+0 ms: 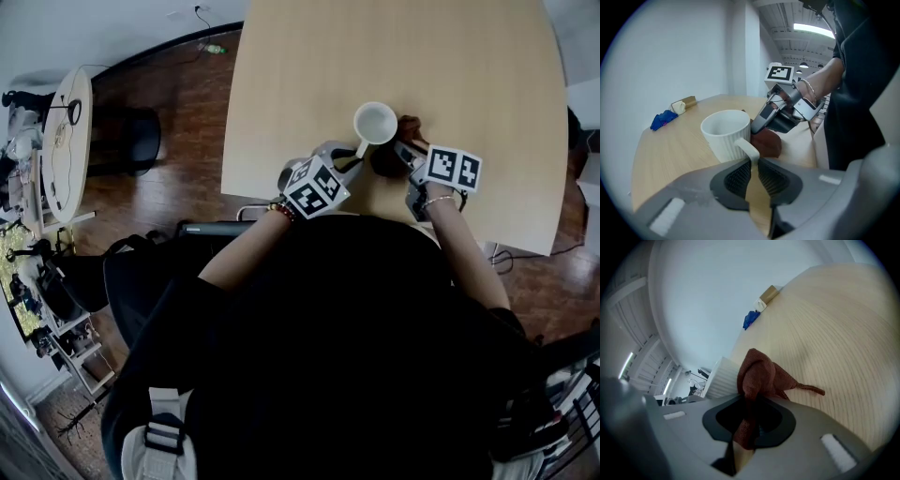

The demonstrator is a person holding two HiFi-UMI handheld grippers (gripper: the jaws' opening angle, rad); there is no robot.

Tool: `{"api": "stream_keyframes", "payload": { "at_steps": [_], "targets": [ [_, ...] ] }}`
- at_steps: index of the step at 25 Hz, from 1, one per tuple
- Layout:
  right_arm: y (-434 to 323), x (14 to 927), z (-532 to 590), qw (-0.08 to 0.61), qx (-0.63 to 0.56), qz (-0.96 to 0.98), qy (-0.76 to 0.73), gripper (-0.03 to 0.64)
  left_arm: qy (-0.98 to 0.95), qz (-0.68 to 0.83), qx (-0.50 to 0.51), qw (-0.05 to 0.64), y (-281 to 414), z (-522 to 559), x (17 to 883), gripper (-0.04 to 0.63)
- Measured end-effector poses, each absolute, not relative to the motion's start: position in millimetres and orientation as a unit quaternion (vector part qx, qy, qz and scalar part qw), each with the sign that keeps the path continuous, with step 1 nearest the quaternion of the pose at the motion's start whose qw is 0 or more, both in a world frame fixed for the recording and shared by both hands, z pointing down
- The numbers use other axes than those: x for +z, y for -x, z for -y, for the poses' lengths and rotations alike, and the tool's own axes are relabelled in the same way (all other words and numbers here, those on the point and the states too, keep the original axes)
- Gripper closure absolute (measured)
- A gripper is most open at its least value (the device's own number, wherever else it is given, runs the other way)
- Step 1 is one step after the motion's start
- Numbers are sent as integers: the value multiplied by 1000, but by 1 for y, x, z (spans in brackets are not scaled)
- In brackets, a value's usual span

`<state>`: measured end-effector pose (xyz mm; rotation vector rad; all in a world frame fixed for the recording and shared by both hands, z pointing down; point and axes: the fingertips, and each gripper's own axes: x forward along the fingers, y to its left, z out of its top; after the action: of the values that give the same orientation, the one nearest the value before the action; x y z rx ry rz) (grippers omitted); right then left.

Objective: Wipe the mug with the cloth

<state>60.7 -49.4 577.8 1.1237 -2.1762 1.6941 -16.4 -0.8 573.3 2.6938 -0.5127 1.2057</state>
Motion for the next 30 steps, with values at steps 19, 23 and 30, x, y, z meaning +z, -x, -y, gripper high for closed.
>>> {"api": "stream_keyframes", "payload": {
  "at_steps": [19, 23, 30],
  "targets": [
    [-53, 508, 32, 26, 567, 755, -329, 561, -907, 137, 392, 63, -10, 1, 572, 551],
    [-42, 509, 29, 32, 557, 770, -309, 561, -907, 128, 398, 54, -14, -1, 574, 552],
    [-37, 545, 31, 83, 550, 767, -319, 561, -909, 134, 390, 60, -13, 2, 573, 552]
  ]
}}
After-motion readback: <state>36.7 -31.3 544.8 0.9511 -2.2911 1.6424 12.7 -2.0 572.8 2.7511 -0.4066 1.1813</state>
